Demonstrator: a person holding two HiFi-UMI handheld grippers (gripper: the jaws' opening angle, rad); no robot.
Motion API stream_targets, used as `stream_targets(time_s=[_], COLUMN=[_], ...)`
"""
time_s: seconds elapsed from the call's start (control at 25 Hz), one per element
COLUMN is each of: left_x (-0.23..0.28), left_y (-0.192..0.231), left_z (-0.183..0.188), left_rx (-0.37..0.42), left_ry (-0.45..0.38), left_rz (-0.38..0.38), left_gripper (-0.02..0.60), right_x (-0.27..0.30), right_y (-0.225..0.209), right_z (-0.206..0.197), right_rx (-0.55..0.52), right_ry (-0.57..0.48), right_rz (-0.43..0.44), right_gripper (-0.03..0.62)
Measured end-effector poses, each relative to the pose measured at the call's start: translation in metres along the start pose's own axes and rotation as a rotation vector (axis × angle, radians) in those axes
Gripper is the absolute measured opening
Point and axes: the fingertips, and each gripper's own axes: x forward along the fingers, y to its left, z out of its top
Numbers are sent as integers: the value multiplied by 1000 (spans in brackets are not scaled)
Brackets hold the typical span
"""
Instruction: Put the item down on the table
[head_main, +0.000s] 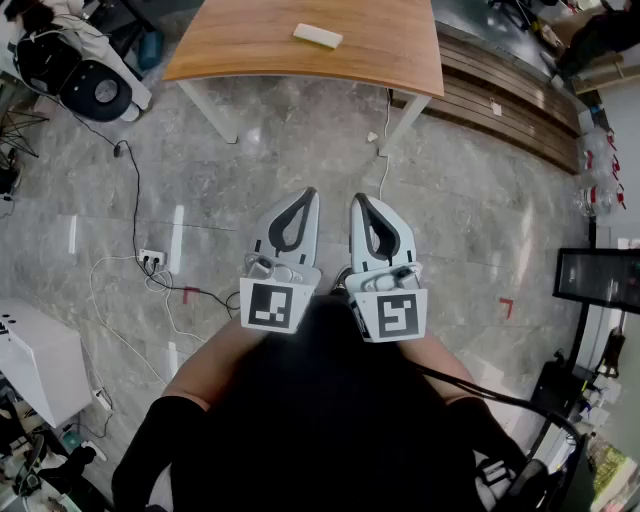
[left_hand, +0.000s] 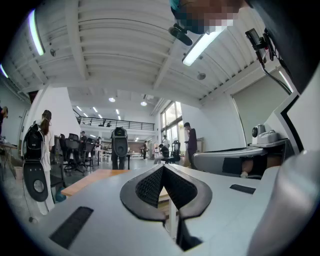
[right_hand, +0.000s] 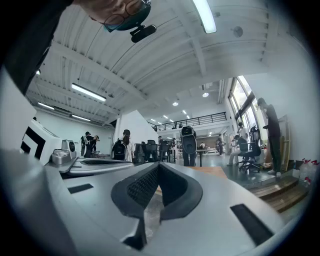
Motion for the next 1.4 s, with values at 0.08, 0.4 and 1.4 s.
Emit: stream_targets(time_s=[0.08, 0.4, 1.4], left_x=[0, 1, 102], left_y=[0, 1, 6], left_z=[-1, -3, -23], left_rx=[1, 4, 0], left_ry=[4, 11, 39], left_rz=[-2, -10, 83], left_gripper=[3, 3, 3], right_x=[1, 1, 61], right_y=[0, 2, -90], right_z=[-2, -5, -31], right_rx=[-3, -8, 55], right_ry=[10, 24, 53], right_rz=[-3, 1, 114], right_gripper=[12, 12, 12])
